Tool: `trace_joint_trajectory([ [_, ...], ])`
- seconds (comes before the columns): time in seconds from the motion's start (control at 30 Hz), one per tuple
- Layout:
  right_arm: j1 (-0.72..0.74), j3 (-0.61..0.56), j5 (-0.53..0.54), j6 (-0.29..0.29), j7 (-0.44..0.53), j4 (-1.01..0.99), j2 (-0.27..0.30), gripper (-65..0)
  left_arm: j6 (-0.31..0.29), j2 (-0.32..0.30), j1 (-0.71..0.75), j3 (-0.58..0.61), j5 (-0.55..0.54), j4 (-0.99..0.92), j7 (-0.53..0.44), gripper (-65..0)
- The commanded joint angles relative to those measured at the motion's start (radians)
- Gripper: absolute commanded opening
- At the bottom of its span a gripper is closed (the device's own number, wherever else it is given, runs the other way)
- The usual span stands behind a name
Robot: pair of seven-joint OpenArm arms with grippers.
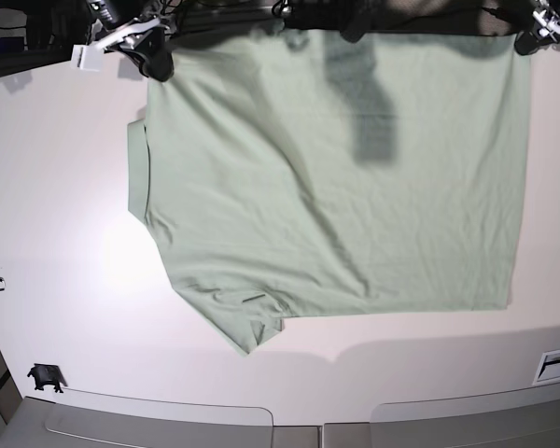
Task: Fold the T-shirt properly
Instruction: 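Drag the held shirt edge with both grippers toward the robot, then lift the held edge with both grippers and fold it over the shirt body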
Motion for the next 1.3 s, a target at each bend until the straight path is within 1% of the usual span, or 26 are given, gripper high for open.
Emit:
trace_joint_trajectory([
  [0.0,-0.016,0.006,0.014,0.013,0.019,0.02,0.007,-65.0,-0.009,-0.023,0.012,-0.01,-0.022,0.013,-0.004,-65.0],
  [0.17,-0.019,0.006,0.019,0.014,-0.013,0.02,0.007,-65.0,-0.009,-0.023,0.019,-0.026,-0.022,0.045,0.01,-65.0],
  [0.33,-0.04,0.006,0.022,0.015,-0.056,0.042,0.007,-65.0,-0.009,-0.023,0.052,-0.116,-0.022,0.129,0.028,-65.0],
  [0.43,-0.048,0.006,0.021,0.016,-0.053,0.073,0.007,-65.0,-0.009,-0.023,0.069,-0.141,-0.022,0.182,0.023,-65.0],
  [0.53,-0.015,0.006,0.009,0.019,-0.014,0.087,0.007,-65.0,-0.009,-0.023,0.055,-0.139,-0.022,0.22,-0.008,-65.0],
  [0.6,0.034,0.004,-0.029,0.019,-0.014,0.084,0.007,-65.0,-0.009,-0.023,0.027,-0.139,-0.022,0.231,-0.022,-65.0],
  [0.7,0.113,-0.017,-0.126,0.016,-0.013,0.071,0.007,-65.0,-0.009,-0.023,-0.037,-0.139,-0.022,0.232,-0.029,-65.0],
  [0.77,0.163,-0.044,-0.181,0.003,-0.012,0.051,0.008,-65.0,-0.009,-0.023,-0.077,-0.138,-0.02,0.232,-0.064,-65.0],
  [0.9,0.253,-0.126,-0.311,-0.032,0.002,-0.027,0.008,-65.0,-0.009,-0.023,-0.138,-0.12,0.103,0.232,-0.154,-65.0],
  [1.0,0.307,-0.181,-0.4,-0.061,0.039,-0.104,0.007,-65.0,-0.009,-0.023,-0.18,-0.099,0.181,0.232,-0.203,-65.0],
  [1.1,0.357,-0.197,-0.431,-0.069,0.064,-0.175,0.007,-65.0,-0.009,-0.023,-0.215,-0.086,0.23,0.232,-0.246,-65.0],
  [1.27,0.41,-0.194,-0.431,-0.069,0.074,-0.205,0.007,-65.0,-0.009,-0.028,-0.261,-0.087,0.229,0.232,-0.312,-65.0],
])
